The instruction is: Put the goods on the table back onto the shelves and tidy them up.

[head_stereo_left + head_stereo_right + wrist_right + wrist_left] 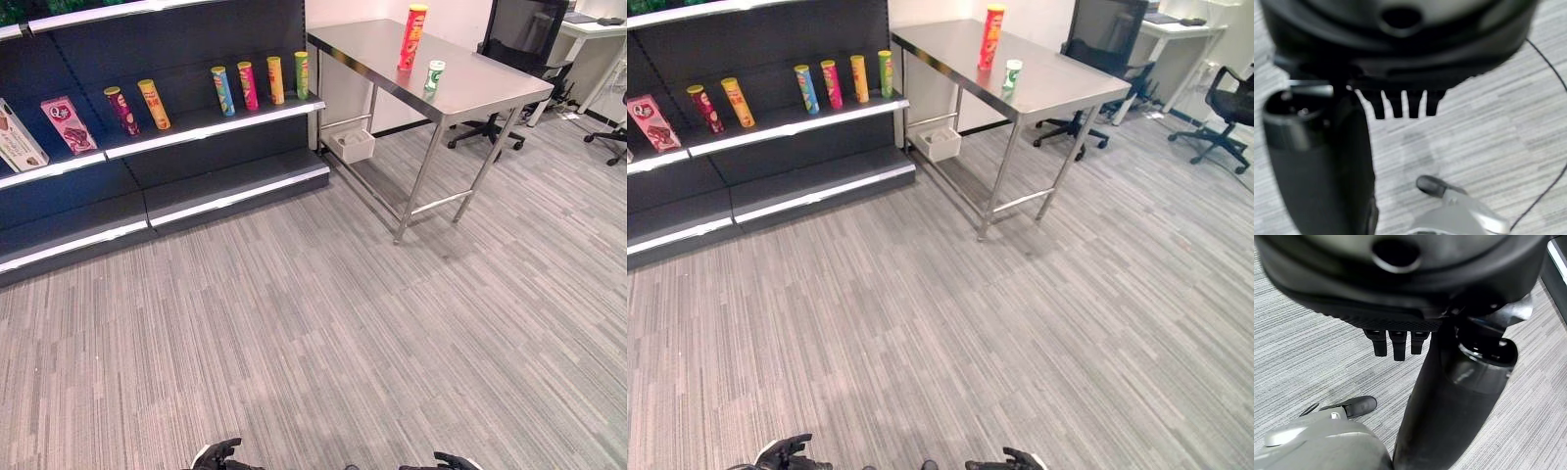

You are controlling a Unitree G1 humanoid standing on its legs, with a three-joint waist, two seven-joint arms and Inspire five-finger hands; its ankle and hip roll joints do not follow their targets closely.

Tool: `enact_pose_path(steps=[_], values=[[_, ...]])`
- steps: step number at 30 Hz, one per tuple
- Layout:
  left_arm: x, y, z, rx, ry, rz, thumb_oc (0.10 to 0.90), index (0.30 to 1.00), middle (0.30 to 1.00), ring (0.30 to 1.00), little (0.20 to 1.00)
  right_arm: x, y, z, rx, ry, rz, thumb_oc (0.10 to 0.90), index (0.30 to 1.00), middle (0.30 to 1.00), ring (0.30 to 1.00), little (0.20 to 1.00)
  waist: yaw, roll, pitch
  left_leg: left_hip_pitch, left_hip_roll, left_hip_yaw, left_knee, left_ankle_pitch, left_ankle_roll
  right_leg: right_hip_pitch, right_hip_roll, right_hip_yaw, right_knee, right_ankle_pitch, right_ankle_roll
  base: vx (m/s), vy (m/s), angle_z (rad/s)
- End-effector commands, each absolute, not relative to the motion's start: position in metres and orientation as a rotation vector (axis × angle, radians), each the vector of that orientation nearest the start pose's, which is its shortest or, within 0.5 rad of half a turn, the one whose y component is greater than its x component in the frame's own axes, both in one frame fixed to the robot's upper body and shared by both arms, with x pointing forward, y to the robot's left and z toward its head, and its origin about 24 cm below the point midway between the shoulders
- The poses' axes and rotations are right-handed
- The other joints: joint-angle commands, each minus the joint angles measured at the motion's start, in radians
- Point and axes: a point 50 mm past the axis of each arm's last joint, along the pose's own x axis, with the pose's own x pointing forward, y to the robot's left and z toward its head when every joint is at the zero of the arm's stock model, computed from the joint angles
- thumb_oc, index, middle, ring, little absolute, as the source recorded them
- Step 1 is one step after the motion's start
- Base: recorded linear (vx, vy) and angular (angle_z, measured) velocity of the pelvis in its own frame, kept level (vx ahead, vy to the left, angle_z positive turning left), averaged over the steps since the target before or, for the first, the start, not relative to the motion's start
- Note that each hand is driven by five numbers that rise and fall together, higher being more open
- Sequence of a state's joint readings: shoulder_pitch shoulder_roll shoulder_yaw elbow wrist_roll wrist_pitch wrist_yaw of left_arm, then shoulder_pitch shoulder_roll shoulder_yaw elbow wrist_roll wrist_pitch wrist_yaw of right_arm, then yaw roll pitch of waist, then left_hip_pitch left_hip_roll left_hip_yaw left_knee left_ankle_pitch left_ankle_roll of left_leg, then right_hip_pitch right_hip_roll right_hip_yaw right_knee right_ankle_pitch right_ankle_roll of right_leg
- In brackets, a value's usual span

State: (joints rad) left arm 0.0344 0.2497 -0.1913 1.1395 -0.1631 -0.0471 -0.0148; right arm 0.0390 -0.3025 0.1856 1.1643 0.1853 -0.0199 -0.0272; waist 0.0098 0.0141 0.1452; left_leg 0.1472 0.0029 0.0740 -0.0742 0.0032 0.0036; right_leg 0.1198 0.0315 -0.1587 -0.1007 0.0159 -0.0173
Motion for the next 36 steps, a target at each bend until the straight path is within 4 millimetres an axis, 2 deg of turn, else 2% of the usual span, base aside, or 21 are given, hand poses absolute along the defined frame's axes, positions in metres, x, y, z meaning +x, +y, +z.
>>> enact_pose_path(steps=[1, 4, 6, 9, 10, 12, 15, 19, 20, 22, 23, 24, 26, 27, 28, 29, 30, 31, 32, 35, 36], values=[[0.124, 0.235, -0.149, 0.150, 1.054, 0.099, 0.800, 0.900, 0.900, 0.900, 0.900, 0.115, -0.260, -0.144, -0.249, 1.078, -0.161, 0.800, 0.900, 0.900, 0.900, 0.900, 0.000, -0.047, 0.027, -0.091, 0.025, -0.047, 0.142, -0.062, -0.061, 0.001, -0.073, 0.008, 0.014, -0.009, 0.097, -0.07, -0.129, 0.08], [0.130, 0.235, -0.147, 0.143, 1.028, 0.102, 0.800, 0.900, 0.900, 0.900, 0.900, 0.119, -0.260, -0.142, -0.247, 1.060, -0.162, 0.800, 0.900, 0.900, 0.900, 0.900, 0.003, -0.058, 0.055, -0.183, 0.014, -0.059, 0.291, -0.067, -0.069, -0.007, -0.067, 0.011, 0.022, -0.019, 0.077, -0.05, -0.117, 0.00], [0.145, 0.231, -0.141, 0.120, 0.970, 0.111, 0.800, 0.900, 0.900, 0.900, 0.900, 0.133, -0.265, -0.135, -0.246, 1.001, -0.186, 0.800, 0.900, 0.900, 0.900, 0.900, 0.001, -0.063, 0.125, -0.408, 0.015, -0.099, 0.601, 0.065, -0.072, -0.017, -0.051, 0.006, 0.057, -0.047, 0.035, -0.03, -0.188, -0.07], [0.143, 0.229, -0.142, 0.102, 0.976, 0.115, 0.800, 0.900, 0.900, 0.900, 0.900, 0.133, -0.266, -0.135, -0.238, 0.999, -0.194, 0.800, 0.900, 0.900, 0.900, 0.900, 0.017, -0.059, 0.115, -0.460, -0.003, -0.063, 0.472, 0.020, -0.051, 0.005, -0.046, 0.011, 0.039, -0.071, 0.043, 0.25, 0.001, 0.31], [0.137, 0.228, -0.145, 0.105, 0.993, 0.110, 0.800, 0.900, 0.900, 0.900, 0.900, 0.135, -0.266, -0.134, -0.243, 0.991, -0.191, 0.800, 0.900, 0.900, 0.900, 0.900, 0.037, -0.045, 0.100, -0.461, 0.018, -0.039, 0.271, 0.091, -0.059, 0.033, -0.029, 0.020, 0.016, -0.088, 0.055, 0.44, 0.102, -0.21], [0.134, 0.230, -0.146, 0.112, 1.006, 0.116, 0.800, 0.900, 0.900, 0.900, 0.900, 0.140, -0.267, -0.132, -0.257, 0.975, -0.190, 0.800, 0.900, 0.900, 0.900, 0.900, 0.058, -0.029, 0.089, -0.498, 0.032, -0.025, 0.111, 0.159, -0.075, 0.064, -0.014, 0.034, 0.013, -0.118, 0.063, 0.38, 0.091, -0.30], [0.132, 0.232, -0.146, 0.115, 1.009, 0.122, 0.800, 0.900, 0.900, 0.900, 0.900, 0.141, -0.267, -0.131, -0.257, 0.972, -0.193, 0.800, 0.900, 0.900, 0.900, 0.900, 0.071, -0.031, 0.089, -0.505, 0.030, -0.022, 0.045, 0.180, -0.082, 0.085, -0.018, 0.048, 0.013, -0.135, 0.067, 0.27, 0.068, -0.23], [0.109, 0.242, -0.152, 0.136, 1.086, 0.150, 0.800, 0.900, 0.900, 0.900, 0.900, 0.138, -0.260, -0.134, -0.272, 0.988, -0.146, 0.800, 0.900, 0.900, 0.900, 0.900, 0.101, -0.031, 0.026, -0.473, 0.037, 0.006, -0.003, 0.251, -0.082, 0.177, -0.053, 0.105, 0.013, -0.182, 0.102, 0.57, 0.238, -0.49], [0.106, 0.244, -0.152, 0.136, 1.093, 0.162, 0.800, 0.900, 0.900, 0.900, 0.900, 0.138, -0.259, -0.135, -0.272, 0.993, -0.136, 0.800, 0.900, 0.900, 0.900, 0.900, 0.112, -0.043, 0.014, -0.464, 0.025, 0.016, 0.012, 0.244, -0.067, 0.182, -0.080, 0.110, 0.031, -0.179, 0.117, 0.43, 0.220, -0.87], [0.099, 0.251, -0.153, 0.149, 1.119, 0.176, 0.800, 0.900, 0.900, 0.900, 0.900, 0.136, -0.258, -0.136, -0.265, 1.004, -0.127, 0.800, 0.900, 0.900, 0.900, 0.900, 0.121, -0.070, -0.015, -0.406, -0.014, 0.034, 0.024, 0.196, -0.029, 0.129, -0.155, 0.107, 0.203, -0.108, 0.175, 0.47, 0.255, -0.71], [0.099, 0.251, -0.153, 0.149, 1.119, 0.176, 0.800, 0.900, 0.900, 0.900, 0.900, 0.136, -0.258, -0.136, -0.265, 1.004, -0.127, 0.800, 0.900, 0.900, 0.900, 0.900, 0.123, -0.068, -0.017, -0.409, -0.011, 0.034, 0.026, 0.195, -0.029, 0.126, -0.153, 0.109, 0.202, -0.106, 0.174, 0.30, 0.226, -0.58], [0.102, 0.255, -0.151, 0.151, 1.107, 0.186, 0.800, 0.900, 0.900, 0.900, 0.900, 0.140, -0.260, -0.134, -0.252, 0.987, -0.142, 0.800, 0.900, 0.900, 0.900, 0.900, 0.109, -0.069, -0.003, -0.362, -0.041, 0.034, 0.031, 0.156, 0.002, 0.039, -0.179, 0.122, 0.409, 0.025, 0.191, 0.24, 0.221, -0.47], [0.108, 0.258, -0.148, 0.151, 1.084, 0.198, 0.800, 0.900, 0.900, 0.900, 0.900, 0.145, -0.261, -0.131, -0.235, 0.966, -0.163, 0.800, 0.900, 0.900, 0.900, 0.900, 0.091, -0.050, 0.022, -0.306, -0.057, 0.027, 0.031, 0.118, 0.036, -0.052, -0.190, 0.124, 0.613, 0.175, 0.193, 0.25, 0.274, 0.30], [0.111, 0.259, -0.147, 0.158, 1.076, 0.197, 0.800, 0.900, 0.900, 0.900, 0.900, 0.146, -0.261, -0.130, -0.230, 0.955, -0.168, 0.800, 0.900, 0.900, 0.900, 0.900, 0.080, -0.036, 0.033, -0.269, -0.058, 0.025, 0.023, 0.101, 0.047, -0.087, -0.196, 0.108, 0.685, 0.202, 0.188, 0.33, 0.306, 0.79], [0.115, 0.260, -0.145, 0.163, 1.065, 0.195, 0.800, 0.900, 0.900, 0.900, 0.900, 0.146, -0.261, -0.130, -0.227, 0.953, -0.177, 0.800, 0.900, 0.900, 0.900, 0.900, 0.065, 0.001, 0.045, -0.211, -0.038, 0.016, 0.007, 0.073, 0.056, -0.186, -0.215, 0.055, 0.776, 0.177, 0.173, 0.52, 0.242, 0.60], [0.123, 0.259, -0.142, 0.164, 1.035, 0.194, 0.800, 0.900, 0.900, 0.900, 0.900, 0.144, -0.261, -0.131, -0.222, 0.957, -0.184, 0.800, 0.900, 0.900, 0.900, 0.900, 0.040, 0.009, 0.059, -0.159, -0.043, 0.003, 0.001, 0.043, 0.050, -0.240, -0.247, -0.028, 0.692, 0.101, 0.156, 0.69, 0.115, 0.16], [0.130, 0.259, -0.140, 0.179, 1.015, 0.184, 0.800, 0.900, 0.900, 0.900, 0.900, 0.143, -0.263, -0.131, -0.220, 0.962, -0.193, 0.800, 0.900, 0.900, 0.900, 0.900, 0.021, 0.008, 0.073, -0.108, -0.042, 0.003, -0.006, 0.003, 0.038, -0.271, -0.259, -0.102, 0.518, 0.071, 0.156, 0.74, -0.107, -0.02], [0.135, 0.258, -0.139, 0.188, 1.004, 0.179, 0.800, 0.900, 0.900, 0.900, 0.900, 0.144, -0.265, -0.131, -0.218, 0.968, -0.206, 0.800, 0.900, 0.900, 0.900, 0.900, -0.002, -0.005, 0.086, -0.056, -0.054, -0.011, -0.013, -0.031, 0.023, -0.301, -0.238, -0.116, 0.303, 0.097, 0.173, 1.21, -0.362, 0.14], [0.139, 0.253, -0.139, 0.210, 1.000, 0.146, 0.800, 0.900, 0.900, 0.900, 0.900, 0.129, -0.266, -0.138, -0.218, 1.032, -0.215, 0.800, 0.900, 0.900, 0.900, 0.900, -0.049, -0.030, 0.082, 0.054, -0.053, -0.050, -0.013, -0.115, -0.014, -0.364, -0.191, -0.086, 0.013, 0.193, 0.237, 0.97, -0.312, 0.44], [0.135, 0.252, -0.141, 0.221, 1.008, 0.129, 0.800, 0.900, 0.900, 0.900, 0.900, 0.120, -0.268, -0.140, -0.236, 1.062, -0.203, 0.800, 0.900, 0.900, 0.900, 0.900, -0.048, -0.045, 0.064, 0.081, -0.052, -0.066, -0.013, -0.145, -0.018, -0.339, -0.196, -0.110, 0.013, 0.215, 0.227, 0.56, -0.242, 0.85], [0.137, 0.247, -0.141, 0.219, 0.997, 0.111, 0.800, 0.900, 0.900, 0.900, 0.900, 0.115, -0.272, -0.140, -0.244, 1.075, -0.208, 0.800, 0.900, 0.900, 0.900, 0.900, -0.057, -0.041, 0.046, 0.106, -0.018, -0.075, -0.013, -0.155, -0.030, -0.312, -0.179, -0.105, 0.016, 0.221, 0.213, 0.45, -0.318, 0.60]])
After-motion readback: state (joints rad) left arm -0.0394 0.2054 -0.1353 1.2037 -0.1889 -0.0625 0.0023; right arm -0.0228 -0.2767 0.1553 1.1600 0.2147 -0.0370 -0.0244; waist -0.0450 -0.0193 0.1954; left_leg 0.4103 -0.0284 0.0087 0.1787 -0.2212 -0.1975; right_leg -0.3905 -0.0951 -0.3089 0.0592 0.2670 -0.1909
